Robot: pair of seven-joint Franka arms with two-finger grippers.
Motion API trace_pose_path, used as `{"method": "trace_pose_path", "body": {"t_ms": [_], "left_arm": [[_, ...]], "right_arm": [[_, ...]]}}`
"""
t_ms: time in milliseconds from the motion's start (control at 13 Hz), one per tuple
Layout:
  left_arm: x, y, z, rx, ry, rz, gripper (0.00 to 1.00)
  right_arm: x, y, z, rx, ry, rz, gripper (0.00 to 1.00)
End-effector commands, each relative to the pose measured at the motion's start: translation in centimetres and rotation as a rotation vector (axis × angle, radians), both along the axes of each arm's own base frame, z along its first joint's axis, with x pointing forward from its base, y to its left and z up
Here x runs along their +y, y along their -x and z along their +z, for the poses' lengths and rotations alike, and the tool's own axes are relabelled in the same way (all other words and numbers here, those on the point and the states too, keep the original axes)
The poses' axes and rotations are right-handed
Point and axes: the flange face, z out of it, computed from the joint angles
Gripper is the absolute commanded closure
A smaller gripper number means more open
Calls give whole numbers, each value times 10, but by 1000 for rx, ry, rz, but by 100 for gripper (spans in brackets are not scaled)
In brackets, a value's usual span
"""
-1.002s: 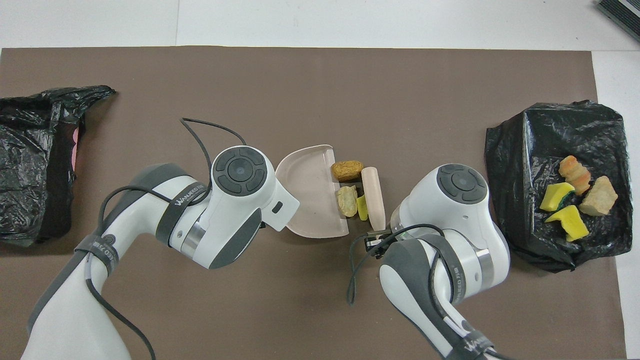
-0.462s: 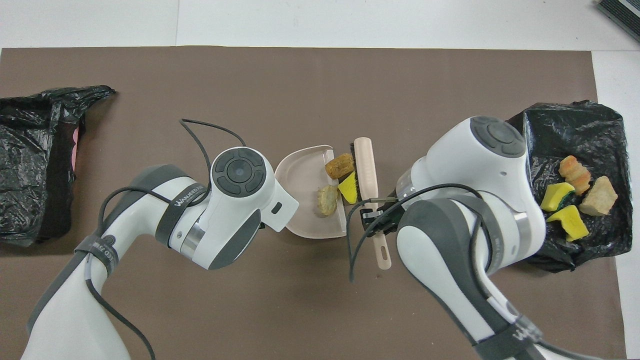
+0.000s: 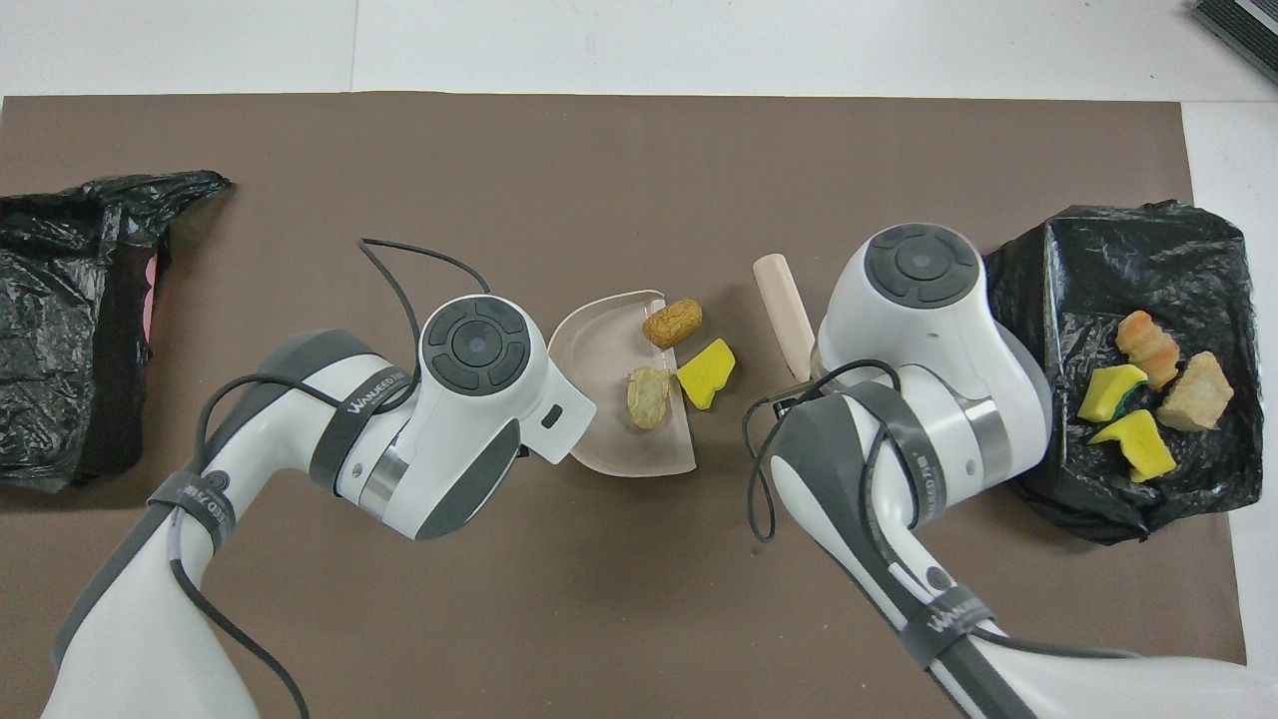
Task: Sweep and dump trash in bin
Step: 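Sweep the remaining crumbs and sponge toward the dustpan with the right gripper's brush, then lift the filled dustpan with the left gripper while the right gripper withdraws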
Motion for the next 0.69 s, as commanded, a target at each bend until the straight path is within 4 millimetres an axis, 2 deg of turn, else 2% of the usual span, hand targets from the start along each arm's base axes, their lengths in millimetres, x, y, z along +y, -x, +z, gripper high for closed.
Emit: {"method": "trace_pose_path", "body": {"t_ms": [0, 154, 231, 385, 462, 617], "left_arm": [[8, 11, 1, -10, -12, -3, 100], [10, 11, -1, -6, -14, 1, 100], [10, 11, 0, -6, -13, 1, 100], [10, 11, -1, -6, -13, 1, 100], [11, 10, -1, -6, -13, 2, 100], [20, 5, -1, -4, -12, 15, 100]], "right_arm": [[34, 6, -31, -4, 14, -6, 100], [53, 9, -45, 37, -98, -86, 100], [58, 13, -44, 77, -144, -124, 100], [85, 30, -40, 116, -171, -127, 100], [96, 34, -38, 133, -209, -187, 100], [114, 43, -34, 161, -264, -218, 100]]}}
